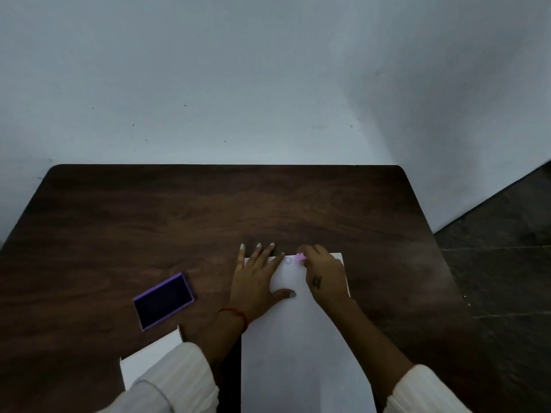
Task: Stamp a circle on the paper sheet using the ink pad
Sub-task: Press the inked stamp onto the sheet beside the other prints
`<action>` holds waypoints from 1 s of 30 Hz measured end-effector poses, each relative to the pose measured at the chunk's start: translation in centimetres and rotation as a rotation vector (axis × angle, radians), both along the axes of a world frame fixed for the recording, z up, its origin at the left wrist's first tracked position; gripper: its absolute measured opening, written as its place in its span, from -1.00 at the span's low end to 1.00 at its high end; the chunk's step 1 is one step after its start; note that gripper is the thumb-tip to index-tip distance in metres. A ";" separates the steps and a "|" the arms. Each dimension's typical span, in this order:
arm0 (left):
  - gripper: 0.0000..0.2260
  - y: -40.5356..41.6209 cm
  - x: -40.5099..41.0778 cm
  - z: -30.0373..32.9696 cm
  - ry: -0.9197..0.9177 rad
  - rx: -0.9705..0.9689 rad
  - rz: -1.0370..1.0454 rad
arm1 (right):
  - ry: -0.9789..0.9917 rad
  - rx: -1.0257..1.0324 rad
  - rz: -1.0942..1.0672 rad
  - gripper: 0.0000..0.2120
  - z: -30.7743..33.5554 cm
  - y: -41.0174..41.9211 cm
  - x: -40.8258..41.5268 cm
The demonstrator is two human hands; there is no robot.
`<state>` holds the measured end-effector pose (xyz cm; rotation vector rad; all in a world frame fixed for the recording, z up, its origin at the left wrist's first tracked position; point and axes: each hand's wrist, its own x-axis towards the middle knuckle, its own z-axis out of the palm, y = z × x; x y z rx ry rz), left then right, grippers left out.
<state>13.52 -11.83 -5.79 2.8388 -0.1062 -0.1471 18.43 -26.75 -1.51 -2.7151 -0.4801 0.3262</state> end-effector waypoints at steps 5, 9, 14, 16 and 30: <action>-0.04 0.0 0.0 -0.1 -0.011 -0.021 0.000 | 0.006 -0.031 0.012 -0.73 0.1 0.5 -0.2; -0.02 0.1 0.0 0.1 -0.009 -0.021 -0.005 | 0.008 -0.019 0.020 -0.74 0.0 0.8 -0.2; -0.08 0.1 0.0 -0.2 -0.010 -0.051 -0.004 | 0.001 -0.053 0.072 -0.73 -0.1 0.7 0.3; -0.13 0.1 0.0 -0.1 0.003 -0.058 -0.013 | 0.011 -0.069 0.099 -0.72 0.0 0.7 0.4; -0.21 0.0 -0.1 -0.1 -0.035 -0.055 0.024 | 0.025 -0.051 0.192 -0.73 -0.1 -0.2 1.1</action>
